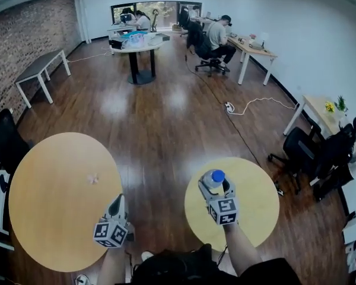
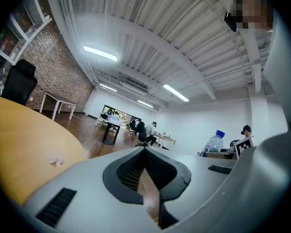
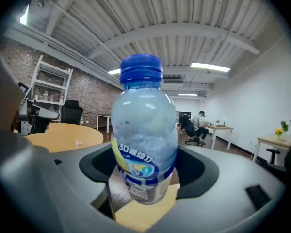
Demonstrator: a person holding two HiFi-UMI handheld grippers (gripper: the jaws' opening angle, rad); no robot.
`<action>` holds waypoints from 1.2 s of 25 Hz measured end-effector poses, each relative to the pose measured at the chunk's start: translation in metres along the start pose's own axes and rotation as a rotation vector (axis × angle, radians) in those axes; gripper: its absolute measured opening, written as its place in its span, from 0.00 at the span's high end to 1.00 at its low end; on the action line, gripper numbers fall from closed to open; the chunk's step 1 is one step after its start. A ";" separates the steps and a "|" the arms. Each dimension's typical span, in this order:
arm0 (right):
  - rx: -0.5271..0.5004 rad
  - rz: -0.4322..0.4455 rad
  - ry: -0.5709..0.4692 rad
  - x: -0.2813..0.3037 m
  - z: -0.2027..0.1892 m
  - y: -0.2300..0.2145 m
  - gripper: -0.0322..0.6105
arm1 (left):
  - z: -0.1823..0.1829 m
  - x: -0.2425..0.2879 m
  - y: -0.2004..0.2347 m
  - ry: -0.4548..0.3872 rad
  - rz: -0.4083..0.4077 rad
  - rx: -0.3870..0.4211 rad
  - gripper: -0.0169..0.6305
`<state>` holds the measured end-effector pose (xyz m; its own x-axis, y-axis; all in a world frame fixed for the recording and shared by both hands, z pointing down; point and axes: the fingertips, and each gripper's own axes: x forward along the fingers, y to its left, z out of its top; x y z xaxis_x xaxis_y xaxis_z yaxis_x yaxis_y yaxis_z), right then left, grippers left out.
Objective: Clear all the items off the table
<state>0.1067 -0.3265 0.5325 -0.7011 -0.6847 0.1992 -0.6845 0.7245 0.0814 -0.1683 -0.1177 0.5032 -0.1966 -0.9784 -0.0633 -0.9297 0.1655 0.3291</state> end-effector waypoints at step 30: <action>-0.243 1.215 -0.075 0.114 0.081 0.618 0.37 | 0.095 -0.416 0.228 -0.315 1.079 0.106 0.97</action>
<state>-0.4125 0.0362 0.5261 -0.8697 0.4436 0.2163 0.4660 0.8825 0.0640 -0.3283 0.3389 0.5156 -0.9688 -0.2455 -0.0338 -0.2452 0.9297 0.2749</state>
